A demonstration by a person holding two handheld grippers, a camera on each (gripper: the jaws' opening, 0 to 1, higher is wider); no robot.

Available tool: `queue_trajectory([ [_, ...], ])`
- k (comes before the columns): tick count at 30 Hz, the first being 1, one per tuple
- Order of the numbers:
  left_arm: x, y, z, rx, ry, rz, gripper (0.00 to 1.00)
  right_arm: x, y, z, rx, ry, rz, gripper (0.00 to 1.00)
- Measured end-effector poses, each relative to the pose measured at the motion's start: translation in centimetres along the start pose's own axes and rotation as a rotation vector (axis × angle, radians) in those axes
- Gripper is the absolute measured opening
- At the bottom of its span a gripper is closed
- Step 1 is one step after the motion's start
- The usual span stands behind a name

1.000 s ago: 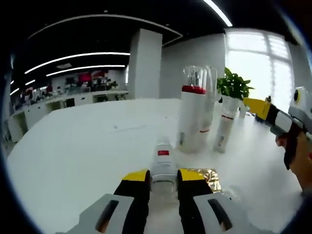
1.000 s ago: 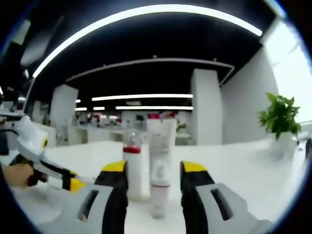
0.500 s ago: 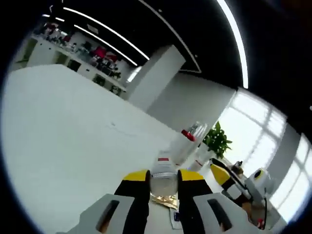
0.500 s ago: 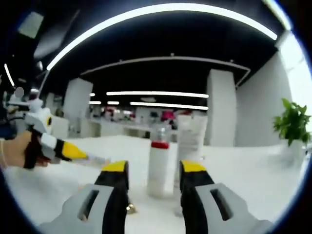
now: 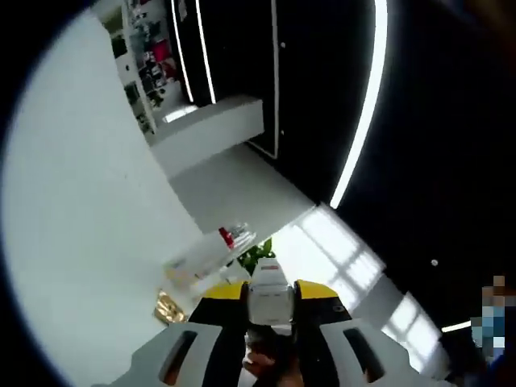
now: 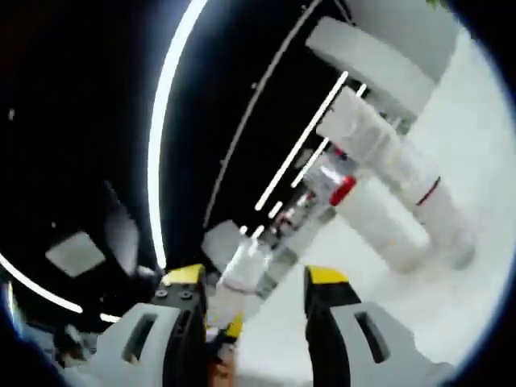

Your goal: Arrange the skincare products in the storage area until every visible bottle or jar stands upright without overlapping.

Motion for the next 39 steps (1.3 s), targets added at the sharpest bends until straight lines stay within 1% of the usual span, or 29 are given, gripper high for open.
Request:
queue_trajectory([
  [2, -0.3, -0.3, 0.9, 0.000, 0.023, 0.016, 0.20, 0.1, 0.0, -0.3, -0.059, -0.040, -0.033, 0.52],
  [4, -0.7, -0.3, 1.5, 0.015, 0.039, 0.023, 0.20, 0.1, -0.1, -0.3, -0.099, -0.043, -0.050, 0.49],
  [6, -1.2, -0.3, 1.9, 0.025, 0.055, 0.034, 0.20, 0.0, -0.4, -0.1, -0.091, 0.000, -0.036, 0.42],
  [8, -1.4, -0.3, 2.2, 0.034, 0.061, 0.038, 0.20, -0.1, -0.4, 0.3, -0.081, 0.036, -0.028, 0.35],
  [9, -1.5, -0.2, 2.2, 0.035, 0.062, 0.031, 0.20, -0.1, -0.2, 0.4, -0.098, 0.030, -0.037, 0.33],
  [12, -1.3, 0.1, 2.2, 0.032, 0.071, 0.018, 0.20, 0.1, 0.5, 0.9, -0.166, 0.043, -0.085, 0.19],
  [13, -1.3, 0.3, 2.2, 0.025, 0.073, 0.009, 0.20, 0.1, 0.5, 0.9, -0.206, 0.046, -0.088, 0.19],
  [14, -1.2, 0.2, 2.3, 0.039, 0.073, 0.023, 0.21, 0.1, 0.3, 0.9, -0.182, 0.045, -0.083, 0.19],
  [17, -1.2, 0.6, 2.0, 0.040, 0.059, -0.003, 0.21, 0.3, 0.3, 0.9, -0.171, 0.052, -0.063, 0.19],
  [18, -1.2, 0.7, 2.0, 0.031, 0.056, -0.006, 0.21, 0.2, 0.2, 0.9, -0.174, 0.052, -0.063, 0.19],
  [19, -1.2, 0.9, 1.9, -0.005, 0.044, -0.034, 0.22, 0.1, 0.3, 1.0, -0.174, 0.053, -0.061, 0.19],
  [20, -1.2, 1.1, 1.9, -0.021, 0.038, -0.053, 0.22, 0.0, 0.1, 0.8, -0.153, 0.052, -0.049, 0.19],
  [21, -1.1, 1.4, 1.7, -0.054, 0.031, -0.095, 0.23, 0.0, 0.0, 0.7, -0.135, 0.055, -0.040, 0.19],
  [22, -0.9, 1.4, 2.0, -0.134, 0.034, -0.158, 0.25, 0.1, -0.2, 0.6, -0.065, 0.068, 0.002, 0.19],
  [23, -0.7, 1.6, 2.0, -0.197, 0.061, -0.219, 0.26, 0.2, -0.1, 0.6, -0.003, 0.074, 0.026, 0.19],
  [24, -0.6, 1.7, 2.1, -0.231, 0.074, -0.252, 0.28, 0.2, 0.0, 0.4, 0.039, 0.069, 0.048, 0.19],
  [25, -0.5, 2.0, 1.9, -0.267, 0.072, -0.303, 0.30, 0.2, 0.2, 0.1, 0.090, 0.052, 0.068, 0.19],
  [26, -0.3, 2.2, 1.8, -0.284, 0.060, -0.334, 0.33, 0.5, 0.5, -0.2, 0.126, 0.034, 0.085, 0.19],
  [27, -0.1, 2.4, 1.5, -0.294, 0.036, -0.365, 0.34, 0.7, 0.7, -0.4, 0.143, 0.026, 0.097, 0.19],
  [28, 0.1, 2.5, 1.3, -0.288, 0.017, -0.378, 0.35, 0.7, 0.3, -0.7, 0.163, 0.021, 0.120, 0.19],
  [29, 0.5, 2.6, 1.0, -0.295, -0.013, -0.400, 0.34, 1.0, 0.0, -1.3, 0.210, 0.010, 0.164, 0.19],
  [30, 0.6, 2.6, 0.9, -0.302, -0.019, -0.404, 0.35, 1.3, -0.5, -2.1, 0.269, 0.000, 0.217, 0.19],
  [31, 0.8, 2.7, 0.7, -0.310, -0.020, -0.414, 0.35, 1.4, -0.6, -2.3, 0.289, -0.002, 0.236, 0.19],
  [32, 1.0, 2.8, 0.5, -0.315, -0.021, -0.424, 0.35, 1.6, -0.8, -2.6, 0.327, -0.006, 0.272, 0.19],
  [33, 1.1, 2.9, 0.4, -0.323, -0.029, -0.443, 0.35, 1.9, -1.0, -3.0, 0.374, -0.008, 0.324, 0.19],
  [35, 1.3, 3.0, 0.2, -0.338, -0.045, -0.470, 0.35, 2.3, -1.8, -3.4, 0.439, 0.031, 0.422, 0.19],
  [37, 1.3, 3.1, 0.2, -0.347, -0.040, -0.482, 0.36, 2.3, -1.9, -3.7, 0.502, 0.047, 0.450, 0.19],
  [38, 1.3, 3.2, 0.2, -0.357, -0.035, -0.496, 0.36, 2.3, -1.7, -3.6, 0.554, 0.061, 0.468, 0.19],
  [39, 1.3, 3.2, 0.3, -0.360, -0.035, -0.499, 0.36, 2.2, -1.7, -3.6, 0.572, 0.066, 0.477, 0.19],
])
Point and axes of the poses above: the point that each gripper's makers call its tool centre point, and the gripper's own axes: x roughly backward along the fingers, y roughly to its left, z roughly out of its underside, the point moved 8 cm from there along x, roughly backward along the fingers, and after that the axes turned 5 degrees about y, right-handed, at the moved point
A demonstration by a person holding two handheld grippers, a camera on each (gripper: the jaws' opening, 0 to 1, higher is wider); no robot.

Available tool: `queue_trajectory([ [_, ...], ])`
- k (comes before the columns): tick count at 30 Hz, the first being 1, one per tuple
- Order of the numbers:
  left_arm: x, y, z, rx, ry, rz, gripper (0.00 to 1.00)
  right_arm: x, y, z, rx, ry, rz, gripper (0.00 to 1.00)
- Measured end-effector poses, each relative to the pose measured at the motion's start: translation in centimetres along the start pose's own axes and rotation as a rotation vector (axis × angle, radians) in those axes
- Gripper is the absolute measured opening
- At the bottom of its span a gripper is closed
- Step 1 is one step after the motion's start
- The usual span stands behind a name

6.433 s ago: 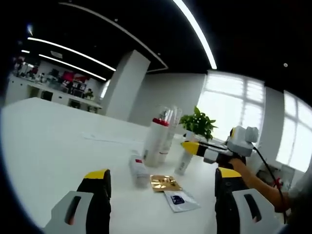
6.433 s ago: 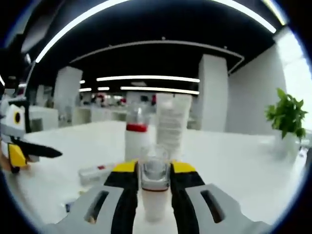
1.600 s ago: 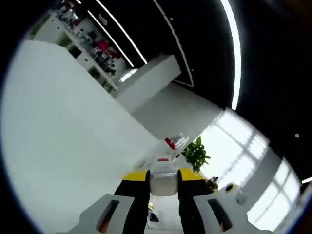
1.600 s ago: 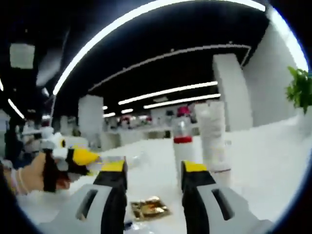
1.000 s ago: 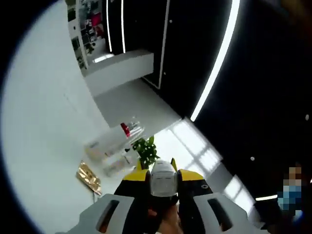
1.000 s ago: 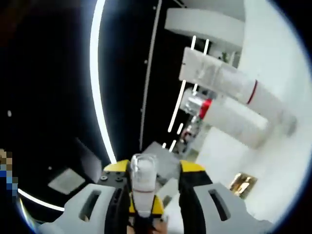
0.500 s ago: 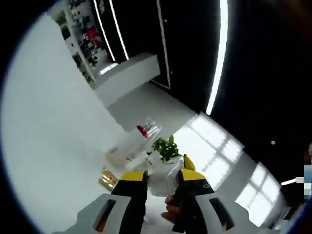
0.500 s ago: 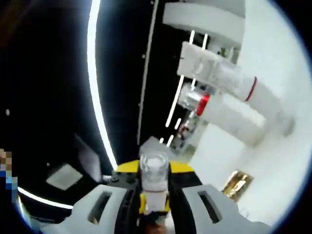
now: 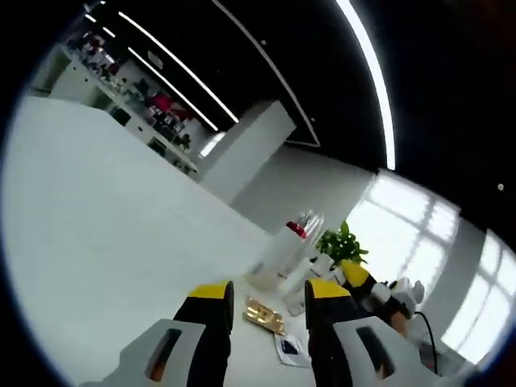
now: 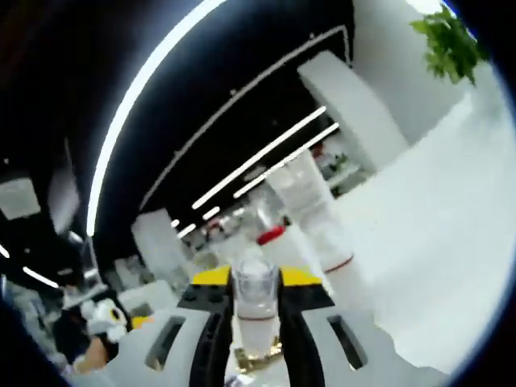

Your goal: Arrange the skincare products in the storage area until every visible bottle or jar stands upright without overlapping.

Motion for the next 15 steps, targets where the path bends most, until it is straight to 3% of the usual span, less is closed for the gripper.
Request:
queue_trajectory([
  [4, -0.16, -0.19, 0.29, -0.039, 0.019, -0.019, 0.37, -0.11, 0.13, -0.18, 0.213, 0.035, 0.092, 0.19],
  [8, -0.36, -0.39, 0.62, -0.083, 0.048, -0.027, 0.37, -0.50, 0.56, 0.22, 0.344, 0.066, 0.117, 0.19],
  [15, -0.33, -0.34, 0.97, -0.114, 0.069, -0.044, 0.37, -0.42, 0.74, 0.27, 0.373, 0.060, 0.114, 0.19],
])
Point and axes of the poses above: the point that each gripper's makers call its tool centre point, and the gripper's own axes: x roughly backward along the fingers, y roughly to its left, z roughly out of its underside, the point moved 8 cm from there along x, roughly backward along the fingers, and after that the axes turned 5 degrees about y, right-handed, at the moved point
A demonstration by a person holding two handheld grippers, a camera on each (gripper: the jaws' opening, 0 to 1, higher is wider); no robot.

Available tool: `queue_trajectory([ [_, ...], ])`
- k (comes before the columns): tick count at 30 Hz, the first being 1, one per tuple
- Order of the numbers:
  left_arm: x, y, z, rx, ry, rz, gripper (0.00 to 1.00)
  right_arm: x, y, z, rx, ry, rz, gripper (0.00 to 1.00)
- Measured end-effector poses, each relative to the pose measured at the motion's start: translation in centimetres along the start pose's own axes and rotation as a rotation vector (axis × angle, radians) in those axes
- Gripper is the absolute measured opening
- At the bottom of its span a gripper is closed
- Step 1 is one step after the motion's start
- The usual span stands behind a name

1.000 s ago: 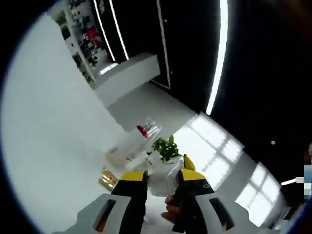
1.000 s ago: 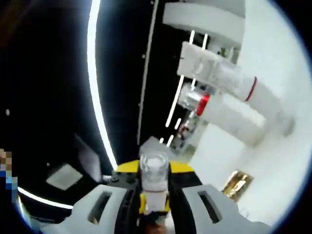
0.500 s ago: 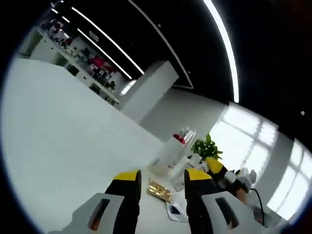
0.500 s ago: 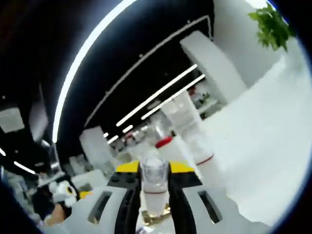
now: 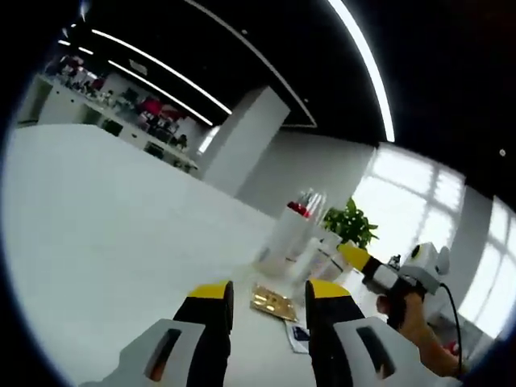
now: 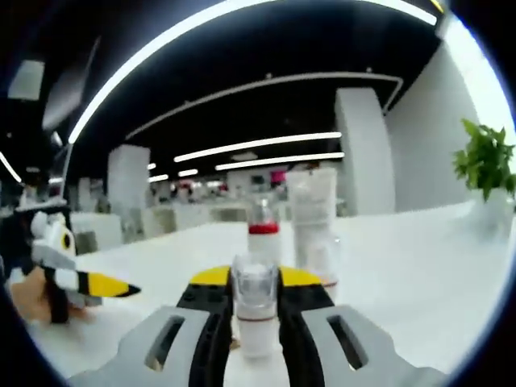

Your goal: Arrange the skincare products in the storage area until every visible bottle or jar stands upright without overlapping.

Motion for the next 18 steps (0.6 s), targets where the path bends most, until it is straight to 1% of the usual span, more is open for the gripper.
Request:
queue_trajectory([
  [4, 0.11, 0.08, 0.03, 0.007, 0.000, 0.000, 0.36, 0.07, -0.05, 0.12, -0.006, -0.002, -0.003, 0.19],
  [8, 0.17, 0.16, -0.01, 0.003, 0.000, -0.004, 0.36, -0.21, 0.25, 0.68, 0.008, 0.044, -0.012, 0.19],
  [9, 0.15, 0.16, -0.02, 0.004, 0.000, -0.003, 0.36, -0.30, 0.34, 0.78, 0.017, 0.046, -0.015, 0.19],
  [14, 0.21, 0.08, 0.01, 0.003, 0.000, -0.003, 0.36, 0.25, 0.46, 0.06, 0.043, 0.006, -0.004, 0.19],
  [18, 0.20, 0.12, 0.07, 0.004, 0.002, -0.003, 0.36, 0.41, 0.38, -0.12, 0.045, -0.007, -0.001, 0.19],
])
Point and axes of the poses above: the point that each gripper's makers call its tool centre point, and the gripper's own axes: x roughly backward along the fingers, y roughly to its left, z roughly out of its underside, the point moved 8 cm from there along x, roughly backward along the fingers, and after that the axes turned 5 degrees about y, right-handed, at the moved point
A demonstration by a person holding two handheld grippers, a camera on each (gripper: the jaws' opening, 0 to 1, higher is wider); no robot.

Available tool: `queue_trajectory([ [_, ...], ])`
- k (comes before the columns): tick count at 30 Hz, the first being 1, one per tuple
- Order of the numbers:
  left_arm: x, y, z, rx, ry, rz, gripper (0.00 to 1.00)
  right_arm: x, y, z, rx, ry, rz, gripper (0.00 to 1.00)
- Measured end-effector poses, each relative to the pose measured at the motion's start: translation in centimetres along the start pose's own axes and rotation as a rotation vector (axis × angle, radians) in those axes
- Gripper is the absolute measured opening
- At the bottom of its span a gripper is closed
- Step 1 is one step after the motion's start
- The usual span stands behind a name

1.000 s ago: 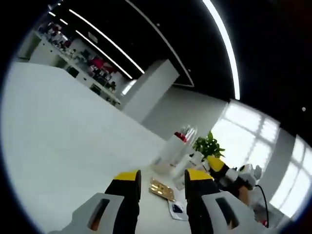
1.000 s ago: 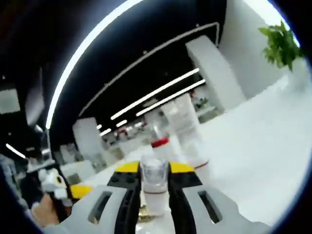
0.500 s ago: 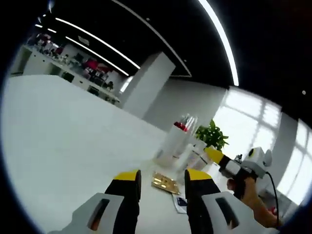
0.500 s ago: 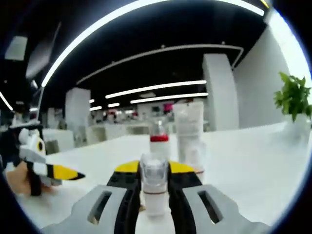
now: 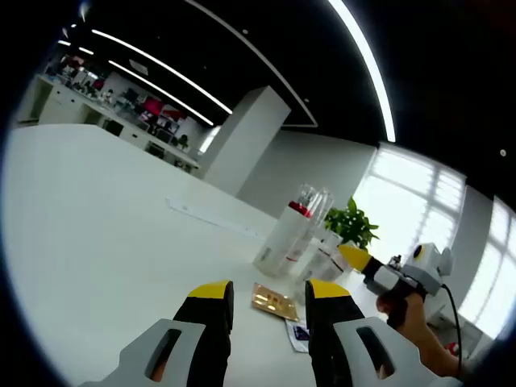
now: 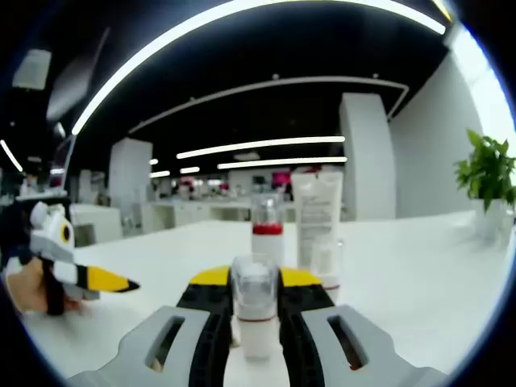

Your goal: Arrange the skincare products in the storage area until every visible bottle or jar stands upright without overlapping.

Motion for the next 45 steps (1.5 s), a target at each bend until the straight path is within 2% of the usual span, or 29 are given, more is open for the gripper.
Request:
queue_trajectory([
  [14, -0.1, 0.1, 0.1, 0.000, 0.000, -0.006, 0.36, 0.4, 0.1, -0.4, 0.009, -0.034, 0.003, 0.21],
  [25, 0.0, 0.2, 0.0, 0.001, -0.003, -0.007, 0.36, -0.1, 0.6, -0.4, 0.032, -0.008, -0.008, 0.21],
  [29, 0.0, 0.3, -0.1, 0.005, -0.002, -0.007, 0.36, -0.2, 0.7, -0.9, 0.042, -0.025, -0.004, 0.21],
  [45, 0.0, 0.5, -0.1, 0.008, -0.004, -0.014, 0.36, -1.2, 0.4, -0.9, 0.047, -0.028, 0.000, 0.22],
])
Point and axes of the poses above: the point that each gripper's makers call its tool centre point, and the gripper's own axes: x roughly backward along the fingers, y roughly to its left, z roughly out of its underside, the point moved 8 cm from there along x, roughly backward along the fingers, and after that the axes turned 5 degrees about y, right-handed, at the moved point
